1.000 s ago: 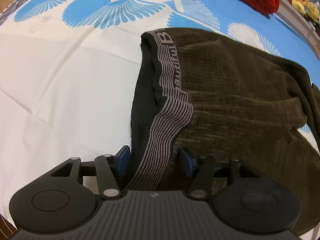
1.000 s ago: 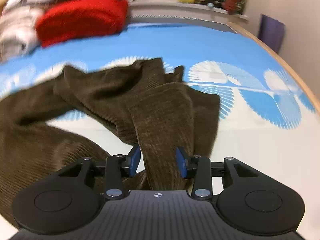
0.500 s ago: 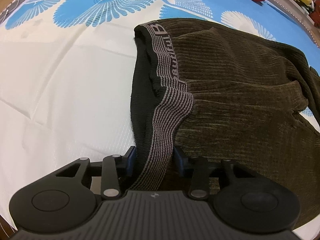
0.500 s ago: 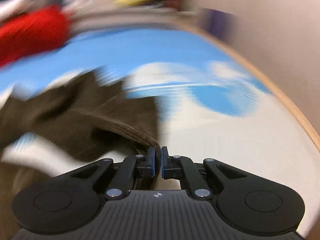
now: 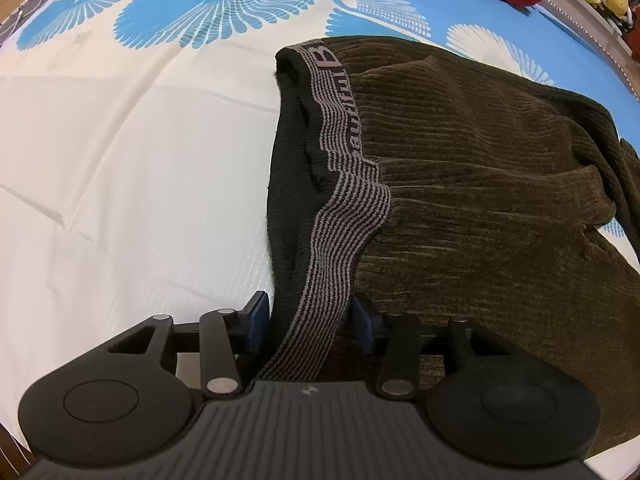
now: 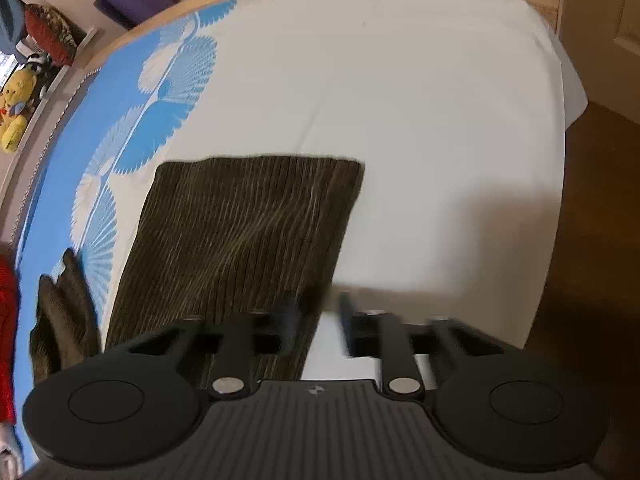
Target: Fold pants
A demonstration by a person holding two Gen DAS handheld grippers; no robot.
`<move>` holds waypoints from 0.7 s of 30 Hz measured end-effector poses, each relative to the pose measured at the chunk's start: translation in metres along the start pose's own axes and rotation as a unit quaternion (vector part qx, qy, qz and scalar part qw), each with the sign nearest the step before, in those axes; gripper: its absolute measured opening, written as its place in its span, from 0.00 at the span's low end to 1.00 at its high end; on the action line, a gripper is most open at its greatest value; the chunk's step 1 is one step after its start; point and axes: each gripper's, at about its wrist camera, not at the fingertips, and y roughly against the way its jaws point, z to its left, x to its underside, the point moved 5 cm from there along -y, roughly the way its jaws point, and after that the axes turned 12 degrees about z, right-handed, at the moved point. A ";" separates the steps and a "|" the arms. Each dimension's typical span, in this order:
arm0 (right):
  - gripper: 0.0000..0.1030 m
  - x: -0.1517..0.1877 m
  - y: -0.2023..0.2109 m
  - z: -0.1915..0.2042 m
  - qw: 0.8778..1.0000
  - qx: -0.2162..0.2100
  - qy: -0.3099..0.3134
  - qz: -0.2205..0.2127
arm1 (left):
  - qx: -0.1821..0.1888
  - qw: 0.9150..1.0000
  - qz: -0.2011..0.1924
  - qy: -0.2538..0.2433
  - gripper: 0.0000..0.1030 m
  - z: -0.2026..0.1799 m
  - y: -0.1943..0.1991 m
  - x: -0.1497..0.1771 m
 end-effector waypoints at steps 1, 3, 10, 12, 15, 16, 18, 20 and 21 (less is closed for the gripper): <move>0.38 -0.002 -0.005 0.000 1.000 0.003 -0.006 0.000 | -0.001 1.000 0.000 -0.001 0.49 0.000 0.000 0.001; 0.38 -0.006 -0.013 0.000 1.000 0.002 -0.010 -0.007 | -0.003 1.000 -0.001 -0.004 0.50 -0.001 -0.001 0.000; 0.10 -0.025 -0.026 0.014 0.998 0.026 0.011 -0.054 | -0.007 1.000 0.003 -0.016 0.50 -0.003 -0.006 -0.002; 0.08 -0.027 -0.025 0.024 0.997 0.024 0.027 -0.066 | -0.008 1.000 0.004 -0.020 0.50 -0.004 -0.007 -0.002; 0.06 -0.026 0.017 0.060 0.984 -0.036 0.101 -0.145 | -0.008 1.000 0.006 -0.021 0.51 -0.004 -0.009 -0.003; 0.06 -0.025 0.032 0.063 0.980 -0.045 0.097 -0.168 | -0.009 1.000 0.006 -0.024 0.50 -0.004 -0.010 -0.003; 0.06 -0.024 0.038 0.046 0.983 0.021 0.067 -0.172 | -0.010 0.999 0.008 -0.029 0.50 -0.006 -0.010 -0.003; 0.06 -0.022 0.019 0.001 0.987 0.112 -0.017 -0.115 | -0.009 0.999 0.011 -0.030 0.50 -0.008 -0.010 -0.001; 0.06 -0.019 0.010 -0.019 0.987 0.127 -0.051 -0.082 | -0.012 0.999 0.011 -0.033 0.50 -0.009 -0.010 0.000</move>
